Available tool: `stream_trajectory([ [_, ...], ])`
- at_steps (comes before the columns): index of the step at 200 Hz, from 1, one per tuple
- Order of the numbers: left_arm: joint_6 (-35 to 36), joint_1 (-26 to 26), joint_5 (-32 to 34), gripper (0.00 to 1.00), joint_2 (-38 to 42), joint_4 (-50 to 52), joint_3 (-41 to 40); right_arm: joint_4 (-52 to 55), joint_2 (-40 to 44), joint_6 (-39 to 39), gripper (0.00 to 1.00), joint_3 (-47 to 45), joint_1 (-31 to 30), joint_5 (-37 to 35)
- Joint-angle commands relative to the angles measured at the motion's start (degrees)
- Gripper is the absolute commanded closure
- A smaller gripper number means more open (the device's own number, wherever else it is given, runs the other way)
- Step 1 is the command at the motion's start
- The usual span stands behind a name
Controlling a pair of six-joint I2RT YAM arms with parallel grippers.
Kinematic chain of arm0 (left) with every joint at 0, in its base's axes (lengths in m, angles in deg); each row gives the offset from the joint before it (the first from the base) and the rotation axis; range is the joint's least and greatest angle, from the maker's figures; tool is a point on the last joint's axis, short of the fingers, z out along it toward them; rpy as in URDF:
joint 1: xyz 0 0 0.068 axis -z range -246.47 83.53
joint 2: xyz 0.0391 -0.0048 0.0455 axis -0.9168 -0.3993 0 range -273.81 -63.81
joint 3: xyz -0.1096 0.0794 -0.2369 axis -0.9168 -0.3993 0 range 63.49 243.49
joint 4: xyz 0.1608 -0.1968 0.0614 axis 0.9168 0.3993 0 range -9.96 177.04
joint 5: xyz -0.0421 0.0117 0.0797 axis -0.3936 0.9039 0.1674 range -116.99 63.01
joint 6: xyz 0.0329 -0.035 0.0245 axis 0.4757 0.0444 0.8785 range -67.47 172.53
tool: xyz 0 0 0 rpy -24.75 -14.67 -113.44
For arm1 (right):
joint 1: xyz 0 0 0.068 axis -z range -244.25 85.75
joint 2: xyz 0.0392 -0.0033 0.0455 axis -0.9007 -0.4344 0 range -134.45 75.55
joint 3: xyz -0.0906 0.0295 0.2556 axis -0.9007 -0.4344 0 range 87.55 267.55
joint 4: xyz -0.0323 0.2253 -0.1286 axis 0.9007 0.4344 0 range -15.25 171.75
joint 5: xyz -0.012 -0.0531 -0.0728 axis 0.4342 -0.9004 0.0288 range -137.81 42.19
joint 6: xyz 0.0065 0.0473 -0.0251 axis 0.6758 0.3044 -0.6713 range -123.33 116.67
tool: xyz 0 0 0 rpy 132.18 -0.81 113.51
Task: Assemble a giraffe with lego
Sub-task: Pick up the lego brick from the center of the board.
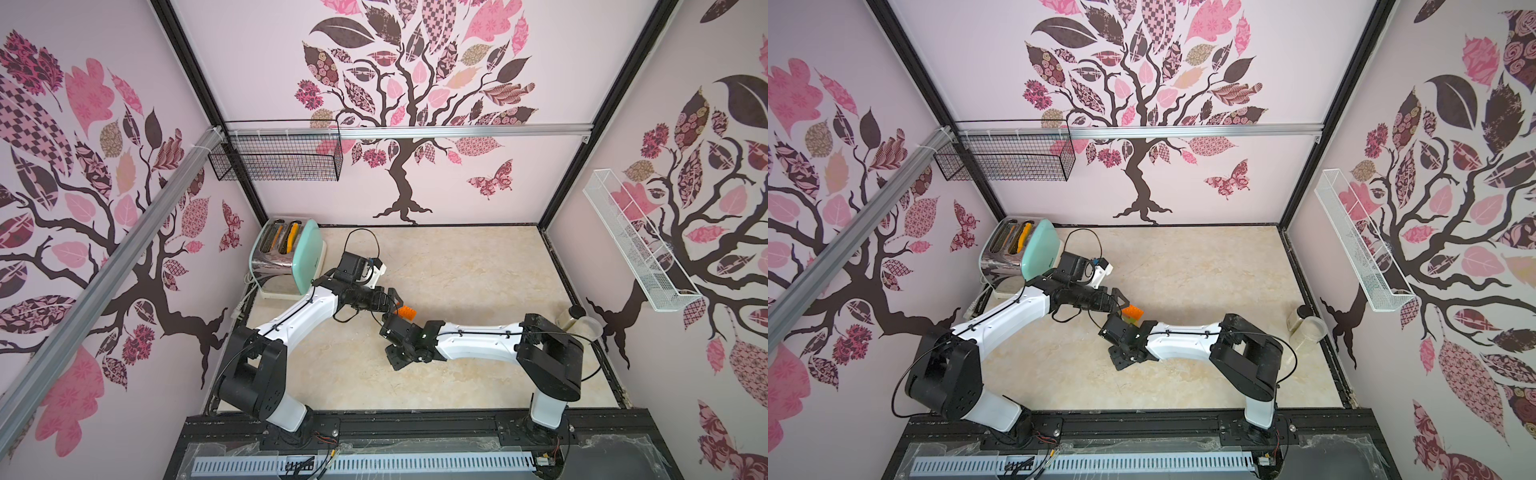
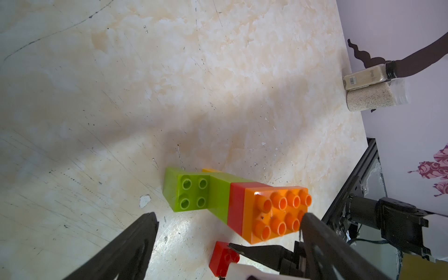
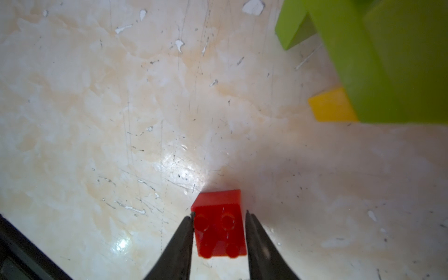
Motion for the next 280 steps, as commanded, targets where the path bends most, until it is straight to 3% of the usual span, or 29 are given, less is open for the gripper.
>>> stream_trajectory([
  [1,1.1,-0.2,0.5,0.02,1.1,0.4,1.3,0.6,-2.5,-0.5,0.62,2.1,0.2,-1.0],
  [90,1.4,-2.8,9.0,0.02,2.5,2.1,2.8,1.5,-4.1,-0.6,0.59,3.0,0.2,-0.2],
  [144,3.2,-3.9,17.3,0.02,4.2,1.9,1.6,1.7,-3.5,-0.5,0.58,2.6,0.2,-0.2],
  [186,5.0,-5.1,19.1,0.02,6.1,0.5,-0.7,2.4,-2.3,-0.9,0.77,2.8,0.2,-0.1],
  [238,18.1,-5.3,19.2,0.02,14.0,-3.3,-7.7,13.4,7.7,-5.9,0.80,7.3,0.4,-0.5],
  [280,29.1,-7.9,16.9,0.02,21.8,-5.1,-14.9,29.9,12.0,-16.5,0.81,21.5,4.6,1.8],
])
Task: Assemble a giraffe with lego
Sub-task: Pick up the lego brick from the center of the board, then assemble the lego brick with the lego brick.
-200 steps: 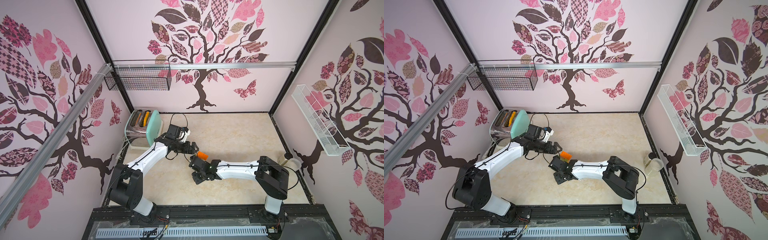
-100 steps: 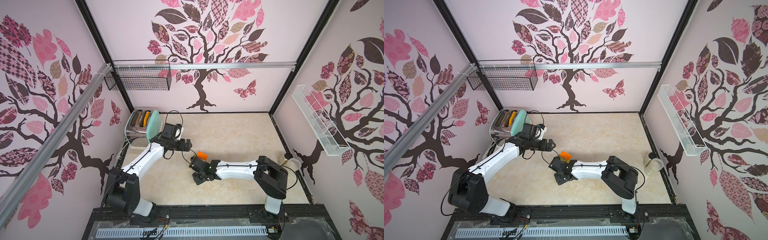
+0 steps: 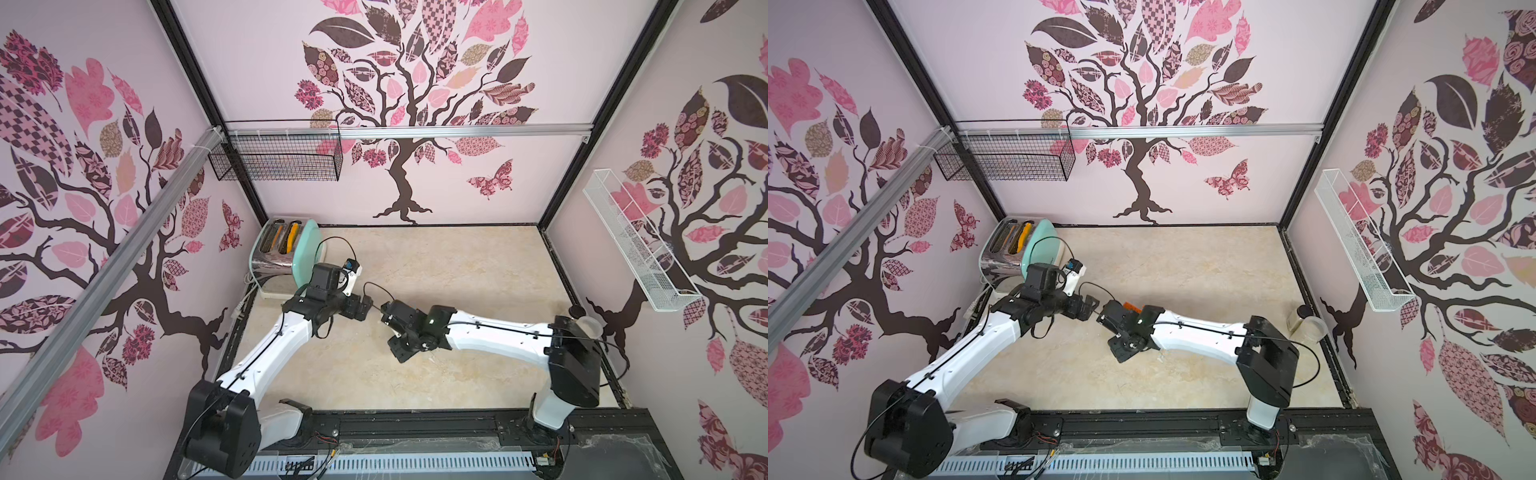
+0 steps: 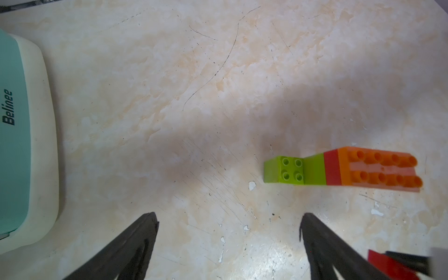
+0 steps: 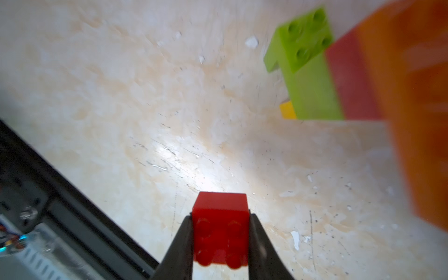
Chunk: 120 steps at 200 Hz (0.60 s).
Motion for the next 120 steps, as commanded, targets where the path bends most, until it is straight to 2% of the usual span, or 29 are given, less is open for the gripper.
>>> stream_trajectory([
  [1,8.4,-2.3,-1.8,0.02,2.7,-2.0,-2.4,11.4,4.7,-8.3,0.82,8.8,3.0,0.8],
  [37,14.9,-4.5,-10.5,0.02,5.8,-0.4,-4.3,18.2,3.0,-19.8,0.84,19.2,8.9,3.5],
  [72,17.8,-5.4,-17.3,0.02,6.5,0.9,-4.6,26.7,-5.9,-31.5,0.89,30.5,10.4,6.4],
  [120,19.9,-5.8,-18.0,0.02,7.5,1.5,-5.1,29.3,-15.1,-32.9,0.92,37.8,14.0,11.8],
])
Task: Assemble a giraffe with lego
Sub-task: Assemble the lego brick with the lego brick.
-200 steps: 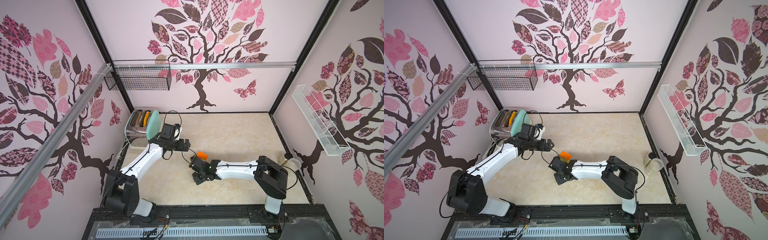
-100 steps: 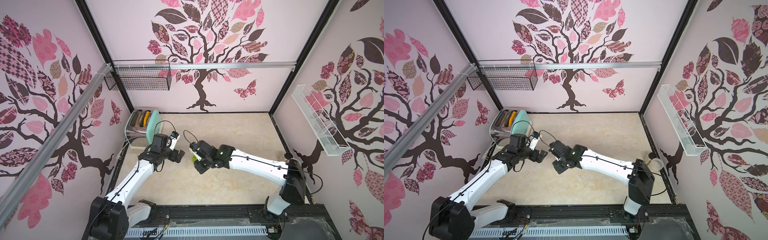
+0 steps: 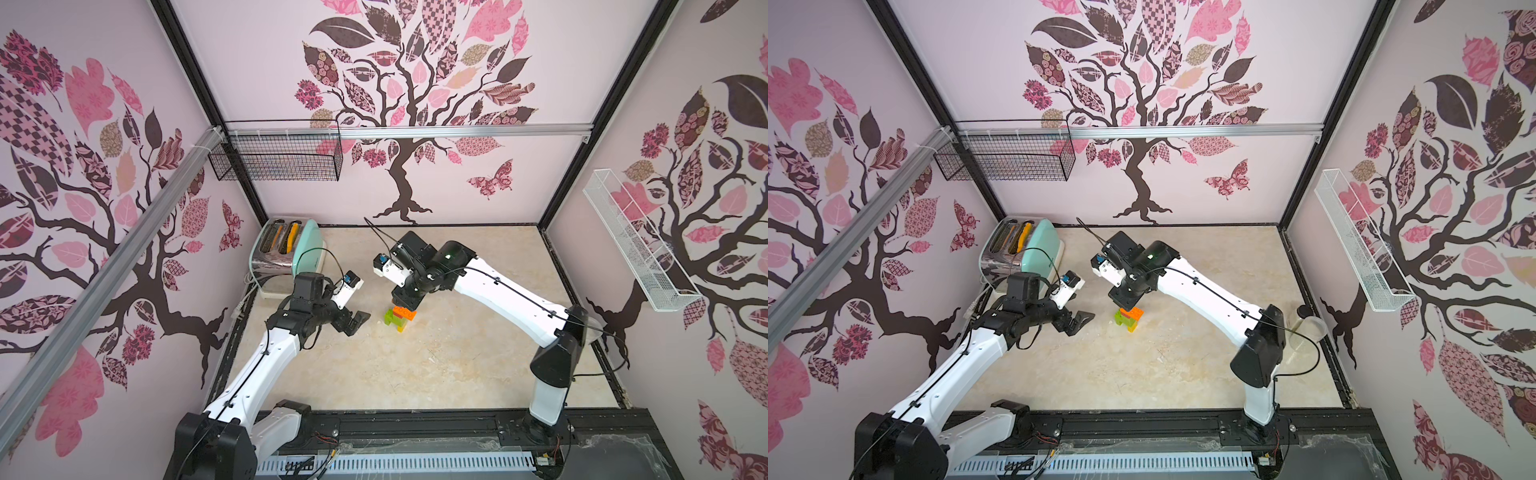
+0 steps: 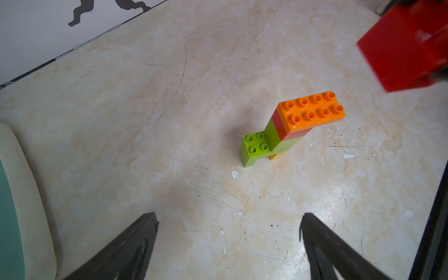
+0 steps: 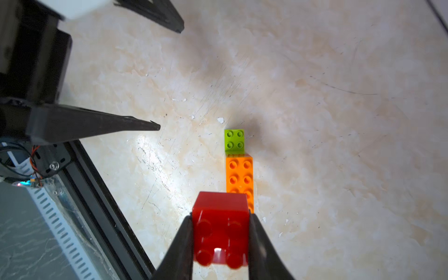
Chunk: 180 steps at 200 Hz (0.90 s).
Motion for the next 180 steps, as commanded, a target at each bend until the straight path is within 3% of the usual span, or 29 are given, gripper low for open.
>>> stream_trajectory([
  [1,1.9,-0.5,-1.9,0.02,1.1,0.9,-0.7,4.1,-4.0,-2.9,0.91,3.3,2.4,3.8],
  [28,1.1,-0.7,-1.8,0.02,0.8,0.7,-0.6,4.2,-5.7,-4.3,0.88,3.5,2.7,0.5],
  [180,-0.1,-0.7,-0.5,0.02,-0.3,-1.6,-1.7,5.3,-12.9,-5.0,0.84,7.2,3.6,2.8],
])
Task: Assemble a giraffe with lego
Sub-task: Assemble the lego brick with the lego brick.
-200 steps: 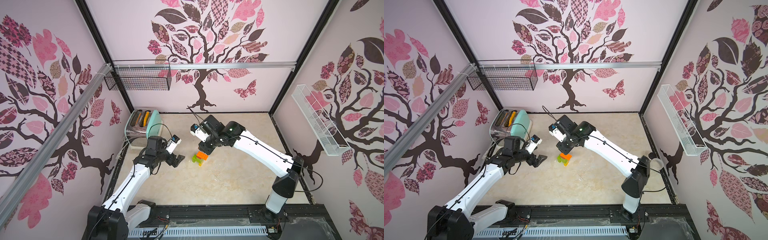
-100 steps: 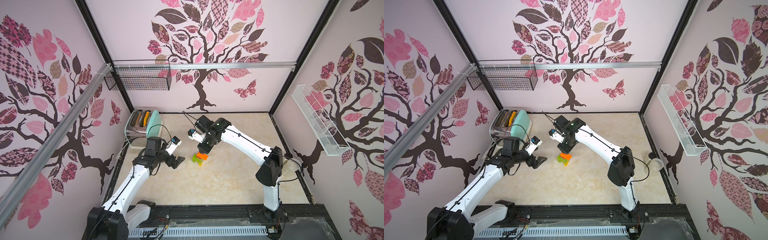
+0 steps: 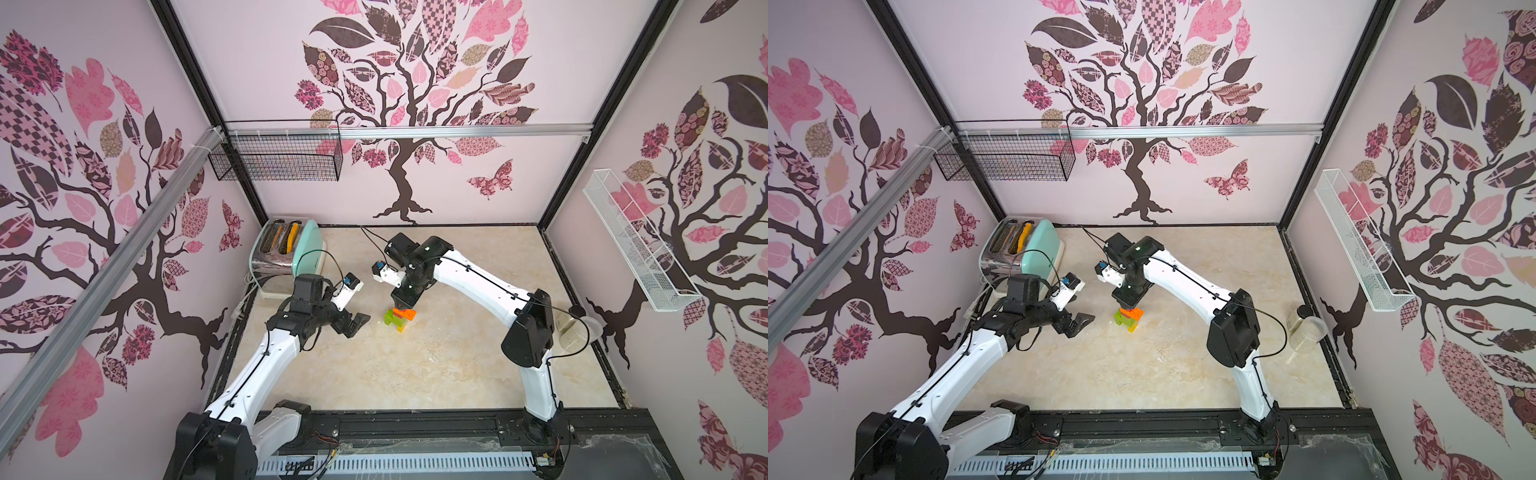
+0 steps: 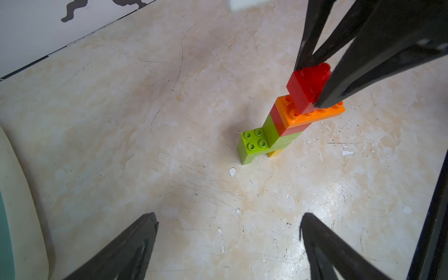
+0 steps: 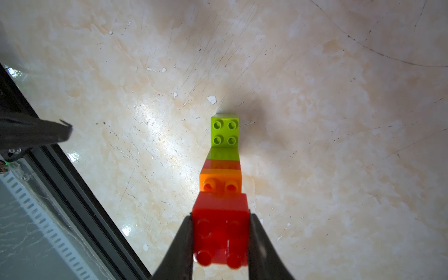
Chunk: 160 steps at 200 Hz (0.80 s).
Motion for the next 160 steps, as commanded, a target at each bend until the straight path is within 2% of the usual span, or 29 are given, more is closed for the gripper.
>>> stream_trajectory([
  [1,0.0,-0.3,-0.1,0.02,-0.2,-0.9,-0.6,0.5,-2.7,-0.4,0.84,2.2,0.2,0.8],
  [106,0.2,-0.3,-0.1,0.02,-0.1,-1.3,-1.3,1.5,-5.8,-0.2,0.83,3.6,0.4,0.5],
  [160,0.3,-0.3,-0.1,0.02,0.0,-1.5,-1.4,0.7,-5.1,-0.6,0.82,-0.6,0.3,-0.9],
])
